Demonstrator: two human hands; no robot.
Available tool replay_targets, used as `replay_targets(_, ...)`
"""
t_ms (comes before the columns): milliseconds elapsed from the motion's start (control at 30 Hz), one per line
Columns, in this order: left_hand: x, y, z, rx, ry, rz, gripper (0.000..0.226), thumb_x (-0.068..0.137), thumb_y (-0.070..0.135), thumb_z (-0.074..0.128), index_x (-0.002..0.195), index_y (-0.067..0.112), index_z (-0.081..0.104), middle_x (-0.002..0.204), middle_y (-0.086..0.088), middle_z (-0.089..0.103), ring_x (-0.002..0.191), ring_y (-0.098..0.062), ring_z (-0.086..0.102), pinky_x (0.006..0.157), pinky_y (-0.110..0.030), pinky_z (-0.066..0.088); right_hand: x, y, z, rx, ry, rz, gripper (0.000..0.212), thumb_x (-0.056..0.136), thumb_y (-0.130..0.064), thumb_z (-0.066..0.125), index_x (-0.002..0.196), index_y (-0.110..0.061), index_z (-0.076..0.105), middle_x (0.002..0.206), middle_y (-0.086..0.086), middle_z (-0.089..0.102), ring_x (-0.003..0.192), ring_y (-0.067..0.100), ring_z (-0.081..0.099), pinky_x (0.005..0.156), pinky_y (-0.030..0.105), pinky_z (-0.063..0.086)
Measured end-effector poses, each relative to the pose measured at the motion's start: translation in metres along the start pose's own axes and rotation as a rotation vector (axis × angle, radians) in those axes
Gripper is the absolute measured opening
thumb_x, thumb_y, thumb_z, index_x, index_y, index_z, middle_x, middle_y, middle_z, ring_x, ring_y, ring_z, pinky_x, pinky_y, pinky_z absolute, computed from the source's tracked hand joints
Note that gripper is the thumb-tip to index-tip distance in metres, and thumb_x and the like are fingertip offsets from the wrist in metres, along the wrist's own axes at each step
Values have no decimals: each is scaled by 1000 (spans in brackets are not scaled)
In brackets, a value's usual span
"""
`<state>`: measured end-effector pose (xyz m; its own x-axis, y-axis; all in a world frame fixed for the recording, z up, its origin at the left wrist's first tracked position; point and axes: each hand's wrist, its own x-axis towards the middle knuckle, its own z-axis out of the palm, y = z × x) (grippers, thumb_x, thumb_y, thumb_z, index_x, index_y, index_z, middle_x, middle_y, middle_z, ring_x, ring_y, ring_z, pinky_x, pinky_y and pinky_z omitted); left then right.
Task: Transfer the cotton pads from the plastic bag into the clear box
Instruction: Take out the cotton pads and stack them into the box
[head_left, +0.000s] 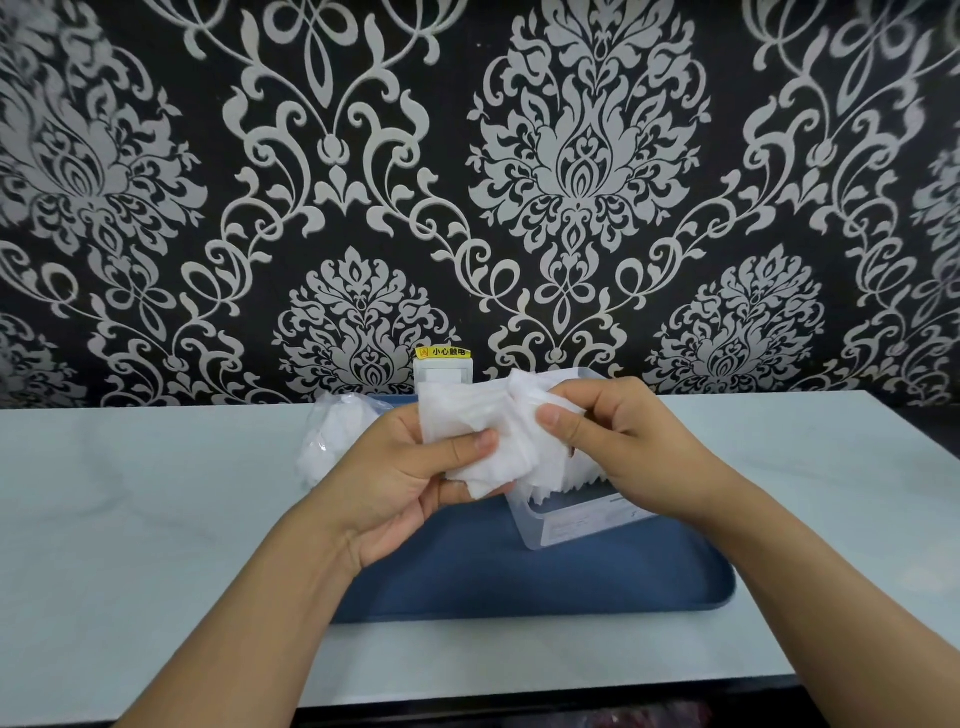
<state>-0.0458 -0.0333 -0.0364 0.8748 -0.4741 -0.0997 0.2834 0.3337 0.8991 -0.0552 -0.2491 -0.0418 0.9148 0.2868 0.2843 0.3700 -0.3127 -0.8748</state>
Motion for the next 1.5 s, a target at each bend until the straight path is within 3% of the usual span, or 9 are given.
replay_targets(100, 0, 1, -1, -6, 16, 7, 27, 75, 2, 67, 99, 7, 79, 108, -15, 77, 92, -25, 77, 68, -33, 65, 0, 0, -3, 5, 7, -5, 33, 98, -30, 56, 83, -4, 68, 71, 23, 55, 65, 20, 43, 61, 35, 35)
replay_targets(333, -4, 4, 5, 6, 33, 6, 31, 74, 3, 65, 104, 4, 72, 87, -6, 78, 71, -14, 76, 51, -20, 58, 2, -2, -9, 297, 35, 58, 31, 97, -22, 54, 109, -1, 73, 106, 11, 74, 99, 22, 68, 93, 34, 55)
replay_targets(500, -4, 2, 5, -5, 10, -17, 28, 73, 2, 64, 99, 5, 74, 87, -6, 79, 73, -13, 76, 54, -21, 59, 3, -1, -9, 217, 89, 58, 37, 97, -27, 60, 95, 9, 70, 98, 39, 63, 85, 29, 60, 84, 47, 48)
replay_targets(700, -3, 2, -1, -1, 7, -25, 24, 72, 2, 66, 89, 8, 81, 92, -8, 79, 77, -16, 77, 57, -24, 61, 3, 1, -10, 114, 114, 76, 24, 96, -24, 64, 92, -5, 77, 94, 32, 68, 80, 28, 61, 82, 57, 53)
replay_targets(833, -2, 1, 1, -24, -49, 0, 28, 66, 7, 73, 91, 12, 82, 97, -7, 79, 84, -17, 77, 59, -24, 61, 5, 1, -9, 65, 207, 70, 14, 93, -11, 69, 105, -11, 76, 77, 14, 74, 68, 14, 63, 67, 29, 52)
replay_targets(933, 5, -9, 11, 75, -63, 11, 38, 72, 2, 71, 109, 10, 74, 108, -9, 78, 97, -20, 76, 71, -29, 63, 7, 0, -4, 51, 289, 67, 38, 93, -5, 67, 128, -20, 62, 83, 17, 74, 69, 14, 63, 71, 31, 56)
replay_targets(1167, 24, -25, 24, 502, -77, 103, 26, 84, -1, 73, 102, 17, 73, 102, -4, 79, 95, -15, 74, 78, -27, 60, 0, -9, -2, -50, 30, 319, 35, 105, -44, 42, 114, -22, 67, 98, -4, 71, 93, 5, 64, 98, 34, 44)
replay_targets(1333, 30, -29, 30, 536, -93, 90, 26, 84, -2, 73, 98, 20, 73, 93, 5, 79, 89, -8, 74, 77, -24, 61, -2, -9, -40, -12, 103, 350, 17, 90, -16, 74, 95, 0, 72, 83, 24, 71, 71, 21, 63, 65, 32, 54)
replay_targets(1500, 36, -32, 33, 376, 107, 95, 24, 89, 5, 72, 112, 12, 70, 104, -6, 79, 85, -15, 76, 63, -26, 61, -3, 0, -76, 64, 548, 474, 23, 81, -8, 82, 82, 3, 62, 82, 21, 63, 71, 23, 68, 54, 22, 57)
